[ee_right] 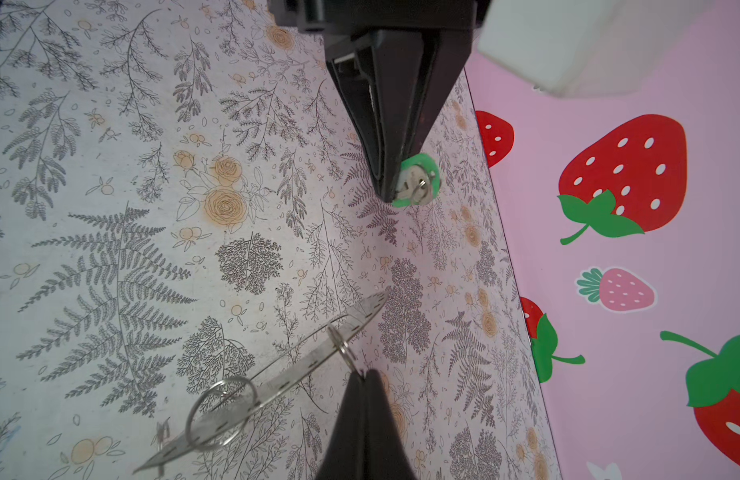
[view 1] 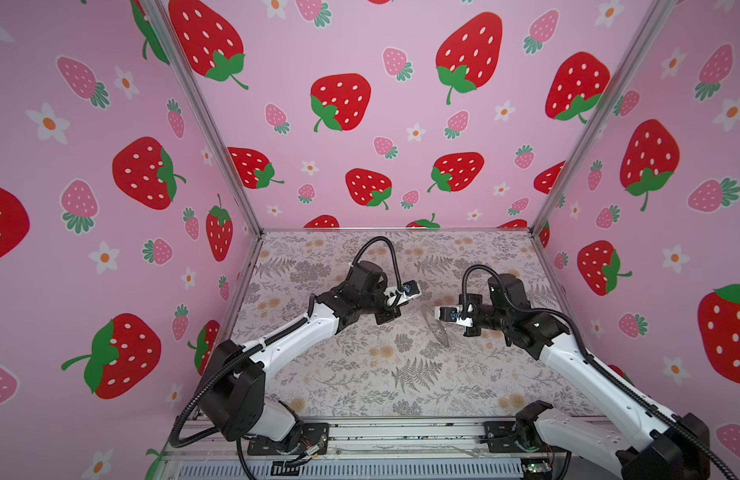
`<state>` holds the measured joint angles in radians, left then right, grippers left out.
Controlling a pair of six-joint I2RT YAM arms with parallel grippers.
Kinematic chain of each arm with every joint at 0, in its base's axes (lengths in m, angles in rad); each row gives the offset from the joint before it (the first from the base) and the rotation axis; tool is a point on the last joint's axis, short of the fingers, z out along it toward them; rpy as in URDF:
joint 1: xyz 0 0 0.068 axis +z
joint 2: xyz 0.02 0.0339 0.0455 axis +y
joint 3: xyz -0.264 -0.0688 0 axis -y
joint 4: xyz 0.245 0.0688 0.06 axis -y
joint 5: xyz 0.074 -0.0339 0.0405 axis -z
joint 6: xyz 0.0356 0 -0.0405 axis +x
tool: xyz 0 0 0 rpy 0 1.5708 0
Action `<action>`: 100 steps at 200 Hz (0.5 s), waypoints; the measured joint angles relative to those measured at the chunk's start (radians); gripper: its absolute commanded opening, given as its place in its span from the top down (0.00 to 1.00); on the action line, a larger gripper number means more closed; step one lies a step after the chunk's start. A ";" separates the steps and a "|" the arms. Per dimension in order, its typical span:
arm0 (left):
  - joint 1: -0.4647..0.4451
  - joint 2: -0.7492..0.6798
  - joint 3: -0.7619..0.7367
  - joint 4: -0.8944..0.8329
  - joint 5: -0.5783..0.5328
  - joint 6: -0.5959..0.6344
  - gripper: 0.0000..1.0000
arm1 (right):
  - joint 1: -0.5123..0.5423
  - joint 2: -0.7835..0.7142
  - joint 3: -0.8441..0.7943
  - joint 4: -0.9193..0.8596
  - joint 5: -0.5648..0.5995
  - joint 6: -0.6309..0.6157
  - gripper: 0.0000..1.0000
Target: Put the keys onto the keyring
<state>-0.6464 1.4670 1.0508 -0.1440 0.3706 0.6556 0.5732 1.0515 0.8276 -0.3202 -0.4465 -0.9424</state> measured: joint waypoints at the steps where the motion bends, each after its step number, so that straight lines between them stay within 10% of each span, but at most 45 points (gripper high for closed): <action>1: 0.000 0.000 -0.001 0.001 0.000 0.000 1.00 | 0.000 0.000 -0.002 0.002 0.001 0.000 1.00; 100: -0.024 0.165 -0.023 -0.013 -0.049 -0.050 1.00 | 0.000 0.000 -0.038 0.027 0.052 0.033 1.00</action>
<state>-0.6708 1.6321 1.0279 -0.1570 0.3214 0.6052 0.5735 1.0515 0.7898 -0.2935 -0.3943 -0.9092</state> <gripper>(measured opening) 0.055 0.046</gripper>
